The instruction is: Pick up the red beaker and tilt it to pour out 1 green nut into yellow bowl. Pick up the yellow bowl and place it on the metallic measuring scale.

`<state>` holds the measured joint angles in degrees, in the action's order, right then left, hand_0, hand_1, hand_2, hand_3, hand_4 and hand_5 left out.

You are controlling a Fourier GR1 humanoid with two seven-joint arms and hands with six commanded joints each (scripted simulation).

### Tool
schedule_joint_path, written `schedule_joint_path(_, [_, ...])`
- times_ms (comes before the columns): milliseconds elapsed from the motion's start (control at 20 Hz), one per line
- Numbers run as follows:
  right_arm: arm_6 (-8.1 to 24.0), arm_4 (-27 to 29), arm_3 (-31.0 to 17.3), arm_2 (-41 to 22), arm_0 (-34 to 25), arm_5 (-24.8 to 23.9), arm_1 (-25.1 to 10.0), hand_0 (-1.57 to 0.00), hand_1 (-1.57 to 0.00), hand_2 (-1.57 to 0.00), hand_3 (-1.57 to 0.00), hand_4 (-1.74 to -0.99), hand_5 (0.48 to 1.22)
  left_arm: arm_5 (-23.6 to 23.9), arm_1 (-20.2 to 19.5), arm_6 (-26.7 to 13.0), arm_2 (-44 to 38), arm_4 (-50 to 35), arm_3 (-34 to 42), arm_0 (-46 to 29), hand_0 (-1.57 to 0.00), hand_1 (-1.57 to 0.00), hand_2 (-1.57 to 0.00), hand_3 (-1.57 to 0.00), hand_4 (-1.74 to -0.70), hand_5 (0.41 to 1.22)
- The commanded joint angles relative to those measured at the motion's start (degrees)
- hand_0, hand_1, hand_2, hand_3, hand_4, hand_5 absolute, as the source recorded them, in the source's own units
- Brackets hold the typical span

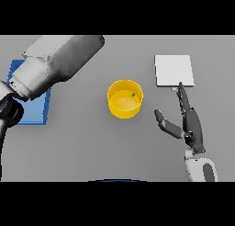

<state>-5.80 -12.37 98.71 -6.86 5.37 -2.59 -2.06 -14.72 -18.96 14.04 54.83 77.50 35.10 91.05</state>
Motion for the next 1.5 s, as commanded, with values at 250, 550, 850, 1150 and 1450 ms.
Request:
schedule_joint_path(250, [-1.7,1.1,-1.6,-0.1,-0.2,1.6,-0.5,0.0,0.0,0.0,0.0,-1.105,0.578,-4.5,-6.9,-9.8,-24.6,-18.5,-13.2,4.0,-1.57,-1.57,-1.57,-1.51,-1.73,1.221])
schedule_joint_path(550, [-1.1,-0.2,-2.2,-0.6,-1.7,1.4,-1.3,0.0,0.0,0.0,0.0,-1.127,0.606,0.5,-15.3,-14.6,-44.5,-37.5,-19.1,-5.2,-1.57,-1.57,-1.57,-1.55,-1.74,1.221])
schedule_joint_path(850, [-1.7,0.2,-2.2,-0.6,-1.8,2.4,-2.2,0.0,0.0,0.0,0.0,-1.133,0.64,11.1,-16.4,-25.9,-53.2,-48.8,-14.0,-21.0,-1.57,-1.57,-1.57,-1.57,-1.74,1.221])
schedule_joint_path(1150, [-3.9,0.8,-2.0,-0.9,-0.4,2.9,-2.0,0.0,0.0,0.0,0.0,-1.141,0.673,16.0,-14.1,-33.7,-57.3,-58.0,2.3,-39.9,-1.57,-1.57,-1.57,-1.57,-1.74,1.221])
schedule_joint_path(1450, [-2.3,0.7,-1.5,-0.5,-1.0,2.8,-2.5,0.0,0.0,0.0,0.0,-1.171,0.677,19.3,-11.1,-39.2,-57.5,-62.4,19.7,-55.9,-1.57,-1.57,-1.57,-1.57,-1.74,1.098])
